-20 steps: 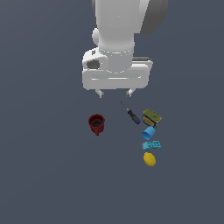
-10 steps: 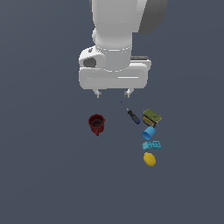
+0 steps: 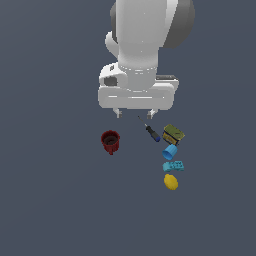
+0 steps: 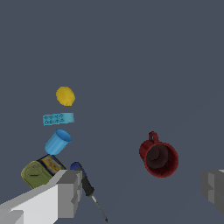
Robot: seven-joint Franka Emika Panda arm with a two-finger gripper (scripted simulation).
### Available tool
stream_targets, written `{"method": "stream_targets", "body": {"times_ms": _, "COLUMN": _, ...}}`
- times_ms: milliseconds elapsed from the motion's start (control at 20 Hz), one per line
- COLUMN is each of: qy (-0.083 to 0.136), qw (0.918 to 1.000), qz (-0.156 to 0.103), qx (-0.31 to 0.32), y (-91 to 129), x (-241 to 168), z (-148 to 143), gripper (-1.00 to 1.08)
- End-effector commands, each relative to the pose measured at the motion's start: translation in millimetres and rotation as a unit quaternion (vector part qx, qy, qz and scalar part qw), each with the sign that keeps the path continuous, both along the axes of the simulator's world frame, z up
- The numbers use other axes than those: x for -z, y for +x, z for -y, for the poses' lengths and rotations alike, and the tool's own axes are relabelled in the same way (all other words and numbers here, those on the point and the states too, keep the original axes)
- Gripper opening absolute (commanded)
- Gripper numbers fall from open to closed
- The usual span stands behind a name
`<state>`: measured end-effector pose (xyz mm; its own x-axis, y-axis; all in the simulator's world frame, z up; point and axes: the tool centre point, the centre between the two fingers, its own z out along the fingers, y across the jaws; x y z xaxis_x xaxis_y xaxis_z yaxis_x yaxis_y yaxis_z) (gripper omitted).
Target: Pick up a designated object from a clutter of objects.
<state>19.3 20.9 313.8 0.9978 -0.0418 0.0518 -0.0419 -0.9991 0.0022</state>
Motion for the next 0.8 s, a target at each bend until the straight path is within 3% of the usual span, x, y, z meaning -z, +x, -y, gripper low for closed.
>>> {"method": "stream_targets", "body": {"times_ms": 0, "qy": 0.0, "qw": 0.9999, "qz": -0.001, "qx": 0.014, "y": 2, "x": 9, "z": -8, "gripper": 1.0}}
{"method": "stream_targets", "body": {"times_ms": 750, "qy": 0.004, "qw": 0.991, "qz": -0.009, "qx": 0.134, "y": 10, "x": 89, "z": -74, "gripper": 1.0}}
